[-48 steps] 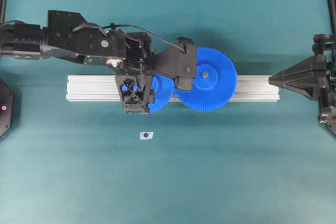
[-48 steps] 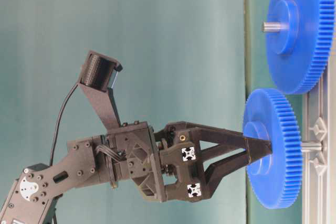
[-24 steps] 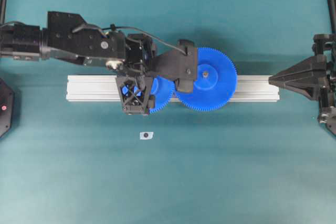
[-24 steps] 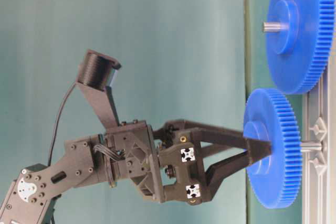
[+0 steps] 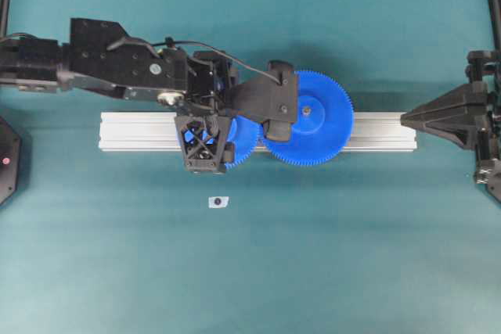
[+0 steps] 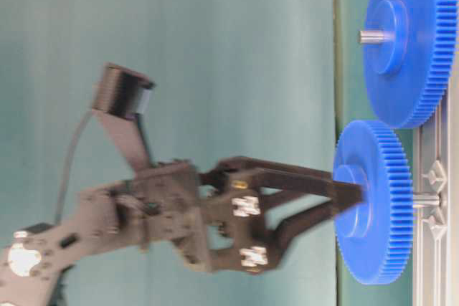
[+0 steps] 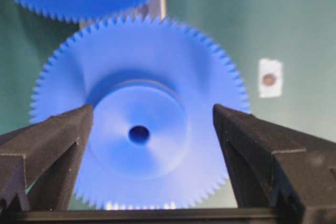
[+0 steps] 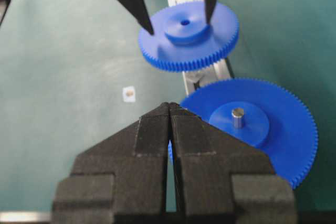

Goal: Insert the small gear onto the shaft.

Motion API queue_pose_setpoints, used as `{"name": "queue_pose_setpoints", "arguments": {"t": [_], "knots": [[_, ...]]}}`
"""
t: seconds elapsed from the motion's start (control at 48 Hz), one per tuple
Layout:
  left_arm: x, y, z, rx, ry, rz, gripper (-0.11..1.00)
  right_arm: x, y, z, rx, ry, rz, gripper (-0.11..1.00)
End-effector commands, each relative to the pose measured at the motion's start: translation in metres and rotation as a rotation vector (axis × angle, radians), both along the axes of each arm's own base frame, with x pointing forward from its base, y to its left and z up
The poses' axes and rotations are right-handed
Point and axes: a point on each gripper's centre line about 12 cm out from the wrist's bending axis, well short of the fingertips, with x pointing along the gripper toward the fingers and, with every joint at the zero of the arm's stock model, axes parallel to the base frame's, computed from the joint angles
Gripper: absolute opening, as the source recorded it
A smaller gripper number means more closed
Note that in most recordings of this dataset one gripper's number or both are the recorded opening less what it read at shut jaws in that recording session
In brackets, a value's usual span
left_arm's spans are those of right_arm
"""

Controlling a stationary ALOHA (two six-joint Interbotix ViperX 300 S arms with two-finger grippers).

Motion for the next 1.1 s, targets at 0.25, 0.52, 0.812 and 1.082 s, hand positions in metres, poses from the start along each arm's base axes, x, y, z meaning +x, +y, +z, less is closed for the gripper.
{"name": "queue_pose_setpoints", "arguments": {"t": [0.25, 0.52, 0.812, 1.082], "knots": [[-0.009, -0.002, 0.070, 0.009, -0.139, -0.005, 0.88, 0.002, 0.000, 0.005, 0.011, -0.017, -0.005, 0.04], [-0.011, -0.003, 0.070, 0.008, -0.135, -0.003, 0.88, 0.002, 0.000, 0.005, 0.011, -0.017, -0.005, 0.04], [-0.011, -0.002, 0.068, 0.008, -0.130, -0.003, 0.88, 0.002, 0.000, 0.006, 0.011, -0.019, -0.005, 0.04], [-0.011, -0.002, 0.067, 0.007, -0.126, -0.002, 0.88, 0.002, 0.000, 0.006, 0.011, -0.019, -0.005, 0.04]]}}
